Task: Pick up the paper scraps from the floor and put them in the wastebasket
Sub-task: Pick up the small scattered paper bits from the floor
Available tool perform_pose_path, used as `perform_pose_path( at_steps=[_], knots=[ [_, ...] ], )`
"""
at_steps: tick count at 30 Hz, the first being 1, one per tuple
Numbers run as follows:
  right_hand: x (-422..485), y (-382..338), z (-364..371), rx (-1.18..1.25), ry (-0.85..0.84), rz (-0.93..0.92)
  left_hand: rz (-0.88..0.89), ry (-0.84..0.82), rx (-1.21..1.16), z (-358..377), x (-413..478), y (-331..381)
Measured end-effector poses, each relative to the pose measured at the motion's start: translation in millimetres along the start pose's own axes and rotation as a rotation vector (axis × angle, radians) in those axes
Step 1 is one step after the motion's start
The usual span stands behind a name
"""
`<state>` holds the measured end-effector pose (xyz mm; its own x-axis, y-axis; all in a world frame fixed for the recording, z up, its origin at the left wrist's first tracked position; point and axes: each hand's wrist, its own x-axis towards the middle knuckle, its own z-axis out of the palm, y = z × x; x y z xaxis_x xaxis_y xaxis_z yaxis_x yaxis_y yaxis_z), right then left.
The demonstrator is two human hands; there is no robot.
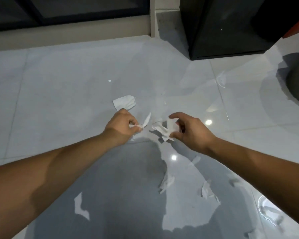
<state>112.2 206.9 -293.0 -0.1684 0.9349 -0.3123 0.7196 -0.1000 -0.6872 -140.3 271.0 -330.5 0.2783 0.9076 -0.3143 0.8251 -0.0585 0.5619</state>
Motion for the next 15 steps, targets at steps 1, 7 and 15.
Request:
perform_pose_path(
  at_steps=[1,7,15],
  knots=[
    [16.0,-6.4,-1.0,-0.002,0.002,0.004,-0.014,0.037,0.007,-6.4,10.4,-2.3],
    [81.9,-13.5,20.8,-0.111,-0.083,0.056,-0.09,0.091,0.072,-22.1,49.0,-16.4],
    [77.2,8.5,47.4,-0.302,-0.043,-0.043,-0.057,0.14,0.135,-15.2,46.2,-15.1]
  ],
)
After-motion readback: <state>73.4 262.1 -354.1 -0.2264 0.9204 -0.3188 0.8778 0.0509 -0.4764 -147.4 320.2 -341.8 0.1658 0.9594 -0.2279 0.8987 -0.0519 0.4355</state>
